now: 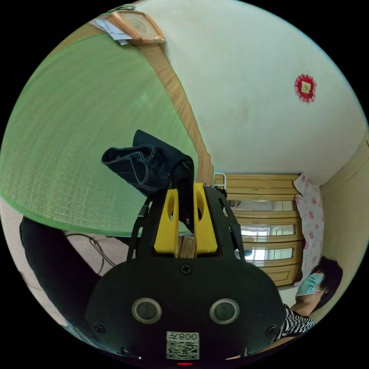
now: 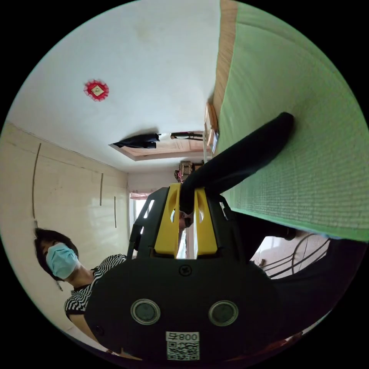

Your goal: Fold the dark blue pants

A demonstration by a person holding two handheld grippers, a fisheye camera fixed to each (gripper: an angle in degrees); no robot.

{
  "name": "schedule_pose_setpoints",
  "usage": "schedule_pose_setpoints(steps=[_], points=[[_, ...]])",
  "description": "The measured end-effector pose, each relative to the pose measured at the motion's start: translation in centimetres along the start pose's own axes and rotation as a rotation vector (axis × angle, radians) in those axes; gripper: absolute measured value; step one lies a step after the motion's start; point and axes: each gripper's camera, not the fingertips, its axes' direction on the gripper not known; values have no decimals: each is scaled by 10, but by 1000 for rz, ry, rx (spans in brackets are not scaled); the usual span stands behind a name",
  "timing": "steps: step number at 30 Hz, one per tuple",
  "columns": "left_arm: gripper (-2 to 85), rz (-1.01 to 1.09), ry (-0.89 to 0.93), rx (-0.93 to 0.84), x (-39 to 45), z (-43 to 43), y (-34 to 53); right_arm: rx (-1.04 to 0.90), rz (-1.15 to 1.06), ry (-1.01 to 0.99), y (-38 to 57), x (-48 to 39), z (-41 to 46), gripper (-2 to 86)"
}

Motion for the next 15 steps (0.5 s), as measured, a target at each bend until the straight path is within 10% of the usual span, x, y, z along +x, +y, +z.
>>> schedule_pose_setpoints(steps=[15], points=[[72,529,411,-201,327,456,-105,397,-607,158,-46,-475,-222,52]])
